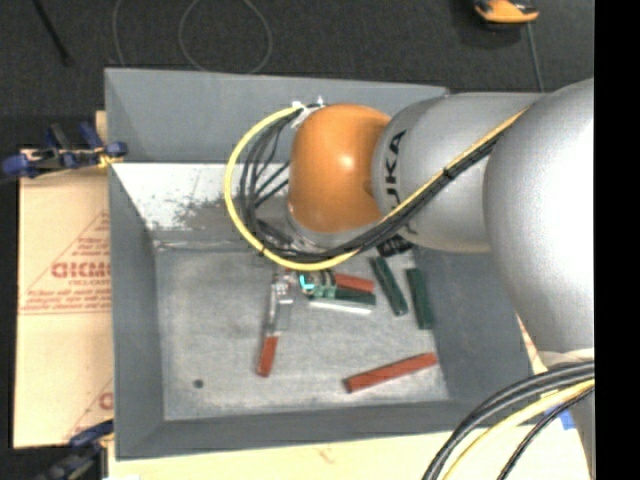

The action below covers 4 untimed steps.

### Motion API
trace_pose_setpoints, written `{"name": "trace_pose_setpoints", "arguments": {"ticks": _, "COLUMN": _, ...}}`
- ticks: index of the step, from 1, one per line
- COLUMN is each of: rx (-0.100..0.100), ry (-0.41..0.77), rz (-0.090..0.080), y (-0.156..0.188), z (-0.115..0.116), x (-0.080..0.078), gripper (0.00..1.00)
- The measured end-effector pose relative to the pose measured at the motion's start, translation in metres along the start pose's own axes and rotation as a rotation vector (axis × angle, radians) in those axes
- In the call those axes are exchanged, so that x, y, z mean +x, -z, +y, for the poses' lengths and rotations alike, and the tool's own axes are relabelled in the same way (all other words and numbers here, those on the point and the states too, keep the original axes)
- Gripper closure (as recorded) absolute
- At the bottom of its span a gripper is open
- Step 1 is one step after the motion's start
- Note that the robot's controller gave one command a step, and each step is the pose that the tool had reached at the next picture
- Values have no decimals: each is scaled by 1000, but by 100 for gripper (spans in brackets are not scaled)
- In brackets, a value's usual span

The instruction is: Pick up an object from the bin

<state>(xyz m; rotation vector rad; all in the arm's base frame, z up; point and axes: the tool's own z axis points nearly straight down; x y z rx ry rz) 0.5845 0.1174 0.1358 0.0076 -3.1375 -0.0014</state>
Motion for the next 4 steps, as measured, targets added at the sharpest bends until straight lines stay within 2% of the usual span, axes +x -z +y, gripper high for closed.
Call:
{"name": "trace_pose_setpoints", "arguments": {"ticks": 1, "rx": 5, "ry": 81, "rz": -4, "y": -66, "z": -96, "x": 16, "gripper": 0}}
{"name": "trace_pose_setpoints", "arguments": {"ticks": 2, "rx": 4, "ry": 9, "rz": -12, "y": -63, "z": -160, "x": -34, "gripper": 0}}
{"name": "trace_pose_setpoints", "arguments": {"ticks": 3, "rx": 1, "ry": 10, "rz": -8, "y": -63, "z": -156, "x": -32, "gripper": 100}}
{"name": "trace_pose_setpoints", "arguments": {"ticks": 4, "rx": 2, "ry": 4, "rz": -19, "y": 80, "z": -156, "x": -58, "gripper": 100}}
